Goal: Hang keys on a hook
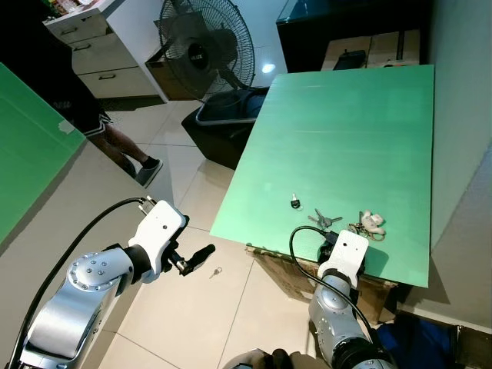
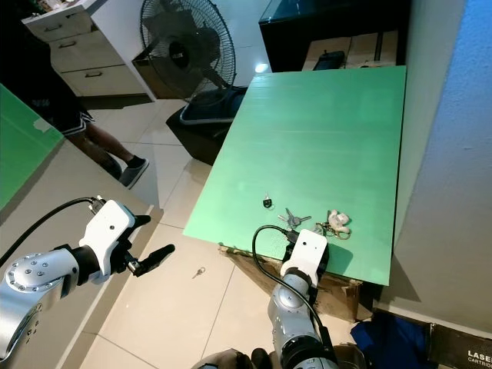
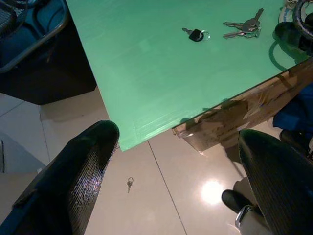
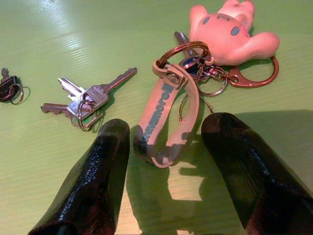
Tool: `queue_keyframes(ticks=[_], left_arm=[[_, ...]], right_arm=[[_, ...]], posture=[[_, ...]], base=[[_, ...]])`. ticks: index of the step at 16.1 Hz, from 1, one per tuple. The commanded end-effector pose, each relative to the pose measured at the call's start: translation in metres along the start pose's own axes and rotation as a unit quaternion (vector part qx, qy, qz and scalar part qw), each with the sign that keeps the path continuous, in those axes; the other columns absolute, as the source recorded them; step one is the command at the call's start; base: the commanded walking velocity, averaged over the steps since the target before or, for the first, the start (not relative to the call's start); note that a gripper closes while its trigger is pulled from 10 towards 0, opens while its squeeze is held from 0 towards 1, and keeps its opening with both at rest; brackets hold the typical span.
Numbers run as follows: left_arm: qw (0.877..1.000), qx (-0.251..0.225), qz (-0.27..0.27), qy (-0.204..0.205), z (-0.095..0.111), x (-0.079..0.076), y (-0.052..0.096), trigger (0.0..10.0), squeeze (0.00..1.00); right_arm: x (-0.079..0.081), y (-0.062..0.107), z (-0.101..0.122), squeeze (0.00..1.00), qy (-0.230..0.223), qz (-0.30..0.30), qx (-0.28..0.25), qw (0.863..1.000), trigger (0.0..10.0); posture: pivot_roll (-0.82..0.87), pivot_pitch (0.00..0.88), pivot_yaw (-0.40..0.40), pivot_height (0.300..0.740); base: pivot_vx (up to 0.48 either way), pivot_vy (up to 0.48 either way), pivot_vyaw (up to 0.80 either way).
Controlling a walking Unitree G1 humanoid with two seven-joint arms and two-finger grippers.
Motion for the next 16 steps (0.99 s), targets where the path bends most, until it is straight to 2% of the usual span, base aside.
queue_keyframes(ticks=[1, 6, 7, 8, 9, 16], left_arm=[[1.000, 0.017, 0.012, -0.004, -0.0062, 0.0076, 0.0049, 10.0, 0.00], [1.000, 0.018, 0.010, -0.007, -0.0053, 0.0078, 0.0051, 10.0, 0.00], [1.000, 0.018, 0.010, -0.007, -0.0050, 0.0080, 0.0051, 10.0, 0.00], [1.000, 0.018, 0.009, -0.008, -0.0048, 0.0081, 0.0049, 10.0, 0.00], [1.000, 0.018, 0.009, -0.008, -0.0047, 0.0078, 0.0046, 10.0, 0.00], [1.000, 0.017, 0.007, -0.010, -0.0035, 0.0071, 0.0031, 10.0, 0.00]], right_arm=[[0.0164, 0.0126, -0.0116, 1.00, -0.018, 0.016, 0.027, 0.999, 10.0], [0.0203, 0.0153, -0.0104, 1.00, -0.029, 0.026, 0.022, 0.999, 10.0], [0.0216, 0.0152, -0.0090, 1.00, -0.011, 0.028, 0.016, 0.999, 10.0], [0.0247, 0.0148, -0.0089, 0.91, 0.000, 0.033, 0.020, 0.999, 10.0], [0.0248, 0.0146, -0.0055, 0.00, -0.004, 0.033, 0.009, 0.999, 0.0], [0.0233, 0.0148, -0.0035, 0.00, -0.010, 0.034, 0.001, 0.999, 0.0]], posture=[[0.01, 0.113, 0.400, 0.740], [0.01, 0.121, 0.400, 0.740], [0.01, 0.122, 0.400, 0.740], [0.01, 0.123, 0.400, 0.740], [0.01, 0.124, 0.400, 0.740], [0.01, 0.128, 0.400, 0.740]], base=[[0.000, 0.000, 0.00], [0.000, 0.000, 0.00], [0.000, 0.000, 0.00], [0.000, 0.000, 0.00], [0.000, 0.000, 0.00], [0.000, 0.000, 0.00]])
Point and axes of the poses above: a point about 5 cm out from each wrist's last joint towards the gripper, its own y axis pointing back from the gripper into the wrist, its own z axis along the axis of the wrist's last joint, x = y × z, the point moved 5 cm from there along -y, pointing out of the wrist towards the gripper, and after that the axes turned 2 degrees about y, right-handed, at the moved point
